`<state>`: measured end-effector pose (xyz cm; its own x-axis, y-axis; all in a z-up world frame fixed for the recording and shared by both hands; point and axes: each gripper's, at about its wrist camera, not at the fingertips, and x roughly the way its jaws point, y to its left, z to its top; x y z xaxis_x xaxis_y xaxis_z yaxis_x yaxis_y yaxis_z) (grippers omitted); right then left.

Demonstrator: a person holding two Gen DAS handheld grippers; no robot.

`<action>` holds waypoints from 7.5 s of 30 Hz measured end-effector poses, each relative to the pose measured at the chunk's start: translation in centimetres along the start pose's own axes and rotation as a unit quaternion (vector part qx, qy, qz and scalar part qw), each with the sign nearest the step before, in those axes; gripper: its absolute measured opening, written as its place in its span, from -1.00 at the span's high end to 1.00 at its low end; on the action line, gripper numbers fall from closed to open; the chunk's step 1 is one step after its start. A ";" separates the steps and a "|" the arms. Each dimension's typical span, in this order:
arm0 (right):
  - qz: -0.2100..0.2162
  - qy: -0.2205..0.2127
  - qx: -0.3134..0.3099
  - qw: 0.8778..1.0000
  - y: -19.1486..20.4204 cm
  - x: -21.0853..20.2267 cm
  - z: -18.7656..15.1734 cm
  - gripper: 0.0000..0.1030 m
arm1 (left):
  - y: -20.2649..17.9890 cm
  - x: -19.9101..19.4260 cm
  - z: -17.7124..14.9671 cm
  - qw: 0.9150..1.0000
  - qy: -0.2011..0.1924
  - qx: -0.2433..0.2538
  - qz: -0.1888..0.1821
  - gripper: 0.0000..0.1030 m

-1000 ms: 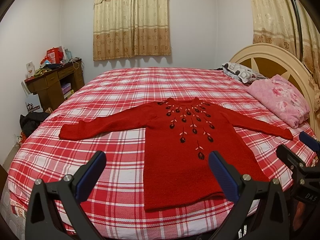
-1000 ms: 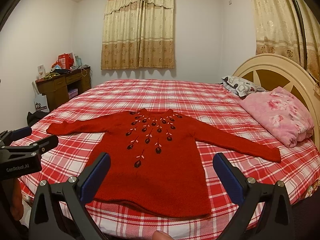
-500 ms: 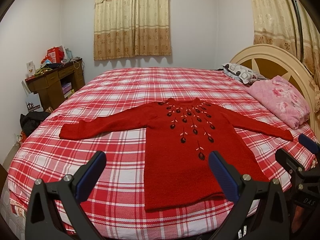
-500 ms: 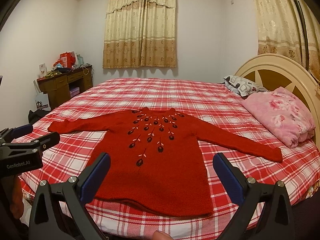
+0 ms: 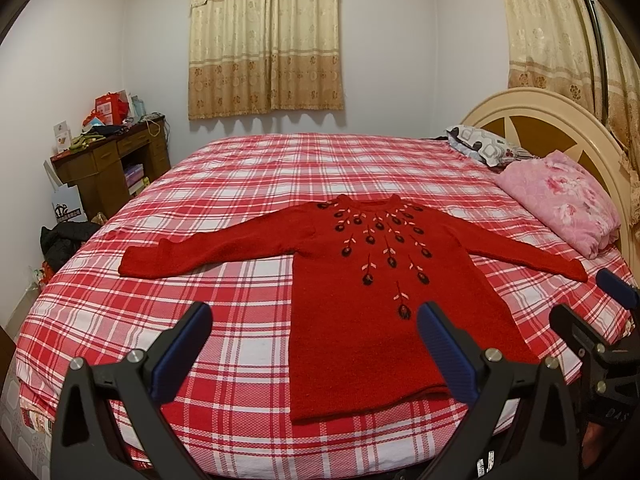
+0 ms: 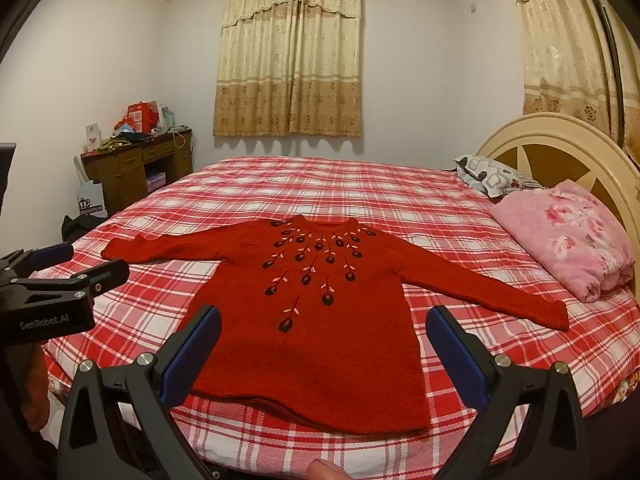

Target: Fold small clothes

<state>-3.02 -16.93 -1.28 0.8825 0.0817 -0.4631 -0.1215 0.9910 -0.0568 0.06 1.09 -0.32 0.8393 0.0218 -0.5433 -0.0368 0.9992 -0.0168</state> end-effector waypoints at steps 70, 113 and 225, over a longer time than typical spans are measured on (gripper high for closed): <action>-0.230 0.225 0.290 0.901 -43.2 19.8 -5.7 0.67 | 0.4 25.7 3.1 0.988 0.091 0.058 0.111 -1.00; -0.095 0.086 0.116 0.985 -24.5 22.7 18.0 0.75 | 11.7 26.3 0.7 0.980 0.116 -0.050 0.155 -1.00; 0.074 0.196 0.073 0.975 -13.6 40.3 5.9 -0.06 | 8.6 30.7 4.5 0.982 0.104 -0.066 0.144 -1.00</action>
<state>36.85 -26.47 -13.97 0.6148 0.2066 -0.7611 -0.1427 0.9783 0.1503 27.97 10.48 -13.36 0.6547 0.2816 -0.7014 -0.3375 0.9393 0.0621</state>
